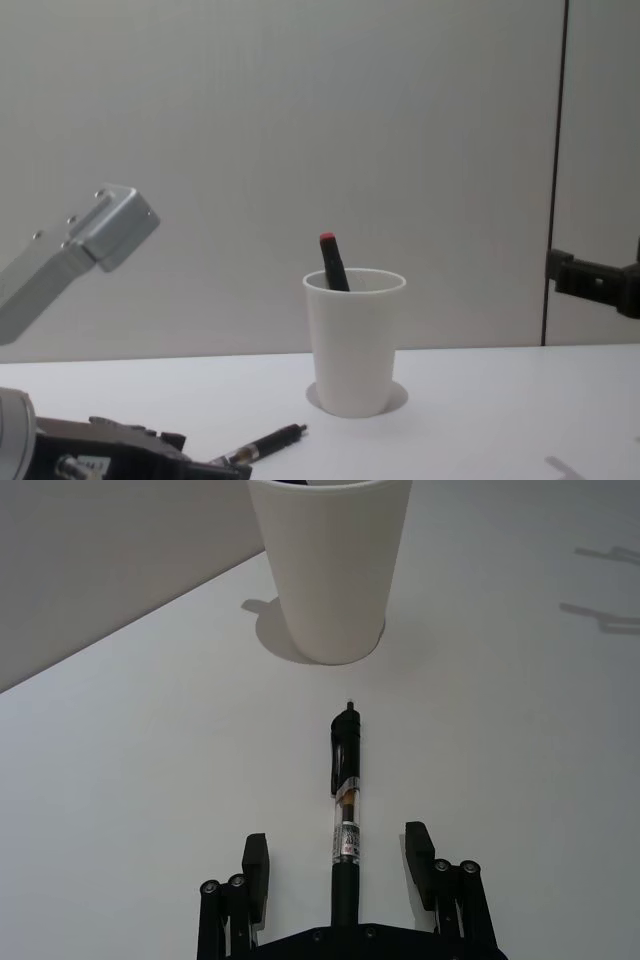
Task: Place the pen into the pen holder.
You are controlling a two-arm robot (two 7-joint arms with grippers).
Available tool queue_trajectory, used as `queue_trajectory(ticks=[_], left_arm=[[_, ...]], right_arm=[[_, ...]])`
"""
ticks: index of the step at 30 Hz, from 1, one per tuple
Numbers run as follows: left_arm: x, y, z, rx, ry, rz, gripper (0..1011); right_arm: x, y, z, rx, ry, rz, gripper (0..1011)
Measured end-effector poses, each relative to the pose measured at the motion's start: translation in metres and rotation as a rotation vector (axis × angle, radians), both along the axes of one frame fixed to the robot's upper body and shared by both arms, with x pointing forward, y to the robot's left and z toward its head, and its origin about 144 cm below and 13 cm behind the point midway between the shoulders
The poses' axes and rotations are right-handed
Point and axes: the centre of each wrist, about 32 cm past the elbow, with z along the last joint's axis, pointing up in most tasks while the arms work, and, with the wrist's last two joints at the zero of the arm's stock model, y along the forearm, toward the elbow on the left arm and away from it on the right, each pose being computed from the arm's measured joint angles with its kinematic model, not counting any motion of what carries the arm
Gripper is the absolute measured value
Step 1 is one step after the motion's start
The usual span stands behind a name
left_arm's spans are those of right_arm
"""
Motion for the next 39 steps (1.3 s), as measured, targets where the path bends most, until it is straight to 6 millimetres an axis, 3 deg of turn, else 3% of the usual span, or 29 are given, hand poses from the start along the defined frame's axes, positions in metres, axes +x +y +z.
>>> queue_trajectory(ticks=[24,39], left_arm=[[0.0002,0.0,-0.0003,0.001,0.002,0.0,135],[0.0002,0.0,-0.0003,0.0,0.001,0.001,129]], right_arm=[[0.0,0.0,0.0,0.0,0.0,0.0,1001],[0.0,0.0,0.0,0.0,0.0,0.0,1001]])
